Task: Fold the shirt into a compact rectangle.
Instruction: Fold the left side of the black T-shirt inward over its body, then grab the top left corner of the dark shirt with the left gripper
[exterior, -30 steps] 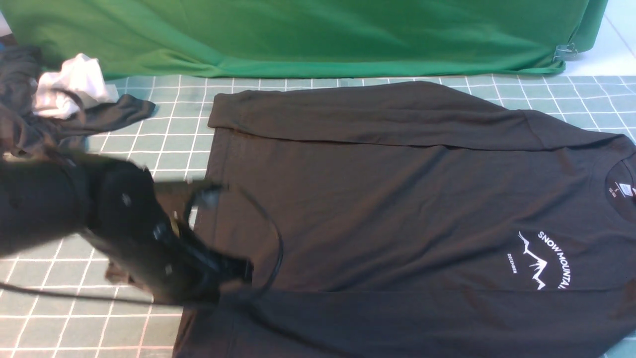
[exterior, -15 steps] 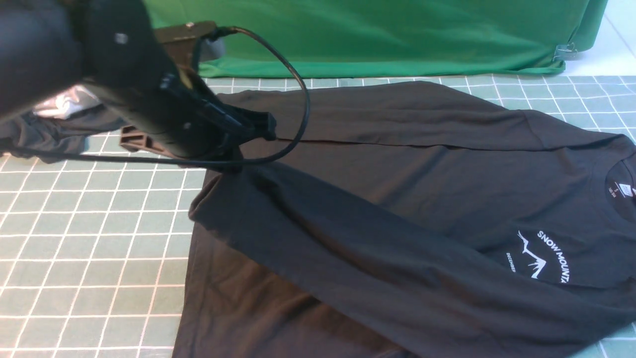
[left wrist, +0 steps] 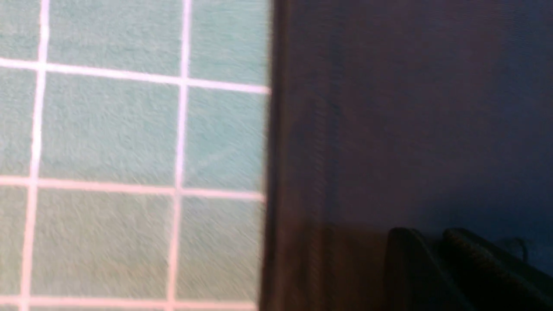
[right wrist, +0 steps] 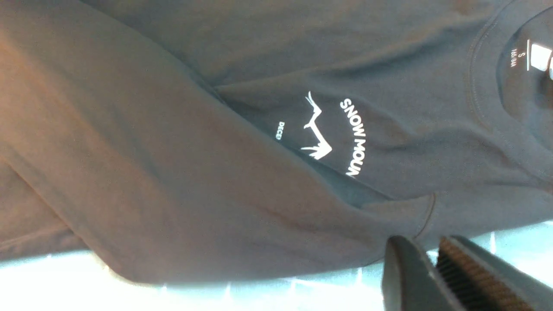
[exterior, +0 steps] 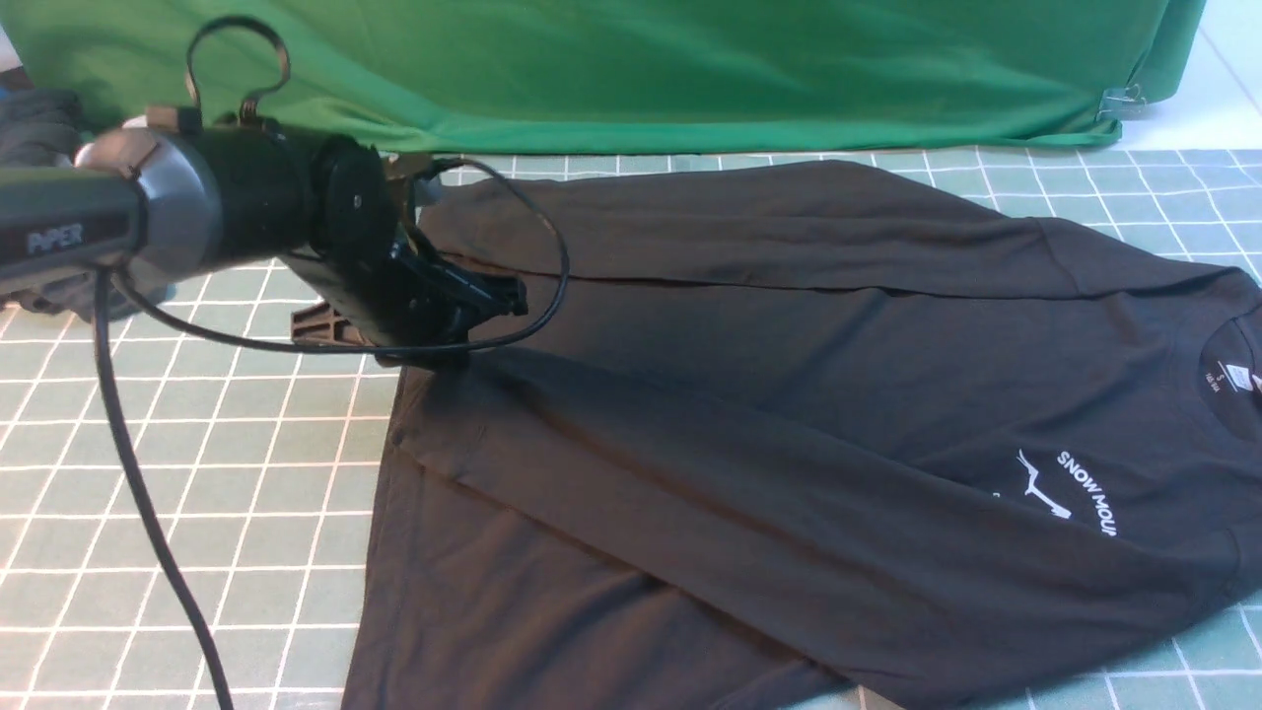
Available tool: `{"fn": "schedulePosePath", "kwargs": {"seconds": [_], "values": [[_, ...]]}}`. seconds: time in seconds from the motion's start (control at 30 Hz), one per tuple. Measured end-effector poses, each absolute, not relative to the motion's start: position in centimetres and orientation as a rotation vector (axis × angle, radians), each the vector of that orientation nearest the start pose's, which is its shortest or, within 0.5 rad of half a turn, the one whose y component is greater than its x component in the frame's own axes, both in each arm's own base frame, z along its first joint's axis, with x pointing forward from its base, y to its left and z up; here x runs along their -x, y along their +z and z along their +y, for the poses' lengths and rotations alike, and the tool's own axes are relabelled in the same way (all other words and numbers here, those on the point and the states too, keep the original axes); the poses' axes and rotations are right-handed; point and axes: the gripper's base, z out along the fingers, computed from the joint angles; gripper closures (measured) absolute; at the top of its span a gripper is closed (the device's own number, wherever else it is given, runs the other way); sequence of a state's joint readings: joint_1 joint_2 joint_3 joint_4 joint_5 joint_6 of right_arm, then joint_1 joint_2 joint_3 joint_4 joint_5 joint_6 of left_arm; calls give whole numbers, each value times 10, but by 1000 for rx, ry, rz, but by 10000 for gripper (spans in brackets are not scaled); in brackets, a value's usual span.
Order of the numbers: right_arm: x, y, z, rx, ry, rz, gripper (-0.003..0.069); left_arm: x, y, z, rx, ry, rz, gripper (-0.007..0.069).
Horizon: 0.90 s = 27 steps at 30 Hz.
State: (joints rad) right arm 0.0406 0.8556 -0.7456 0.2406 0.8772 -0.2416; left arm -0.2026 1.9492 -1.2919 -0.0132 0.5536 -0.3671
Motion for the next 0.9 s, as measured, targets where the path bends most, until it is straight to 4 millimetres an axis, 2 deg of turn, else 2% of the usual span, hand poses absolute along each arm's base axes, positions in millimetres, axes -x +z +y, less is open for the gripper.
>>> {"fn": "schedulePosePath", "kwargs": {"seconds": [0.07, 0.13, 0.3, 0.37, 0.47, 0.57, 0.67, 0.7, 0.73, 0.9], "values": [[-151, 308, 23, 231, 208, 2437, 550, -399, 176, -73, 286, -188, 2677, 463], [-151, 308, 23, 231, 208, 2437, 549, -404, 181, -68, 307, -191, 2660, 423], [-151, 308, 23, 230, 208, 2437, 541, -433, 231, -49, 407, -268, 2514, 208], [-151, 308, 23, 229, 208, 2436, 539, -442, 248, -48, 394, -305, 2462, 162], [-151, 309, 23, 227, 206, 2428, 536, -455, 258, -51, 387, -370, 2417, 129], [-152, 310, 23, 217, 206, 2416, 535, -469, 251, -54, 391, -399, 2412, 128], [-153, 310, 22, 183, 215, 2409, 532, -489, 224, -52, 409, -397, 2460, 151], [-153, 310, 22, 174, 218, 2409, 531, -491, 221, -52, 412, -395, 2470, 160], [-153, 310, 22, 165, 222, 2409, 531, -500, 207, -49, 419, -383, 2496, 176], [-153, 310, 22, 157, 224, 2409, 526, -521, 171, -39, 439, -351, 2545, 236]]}}
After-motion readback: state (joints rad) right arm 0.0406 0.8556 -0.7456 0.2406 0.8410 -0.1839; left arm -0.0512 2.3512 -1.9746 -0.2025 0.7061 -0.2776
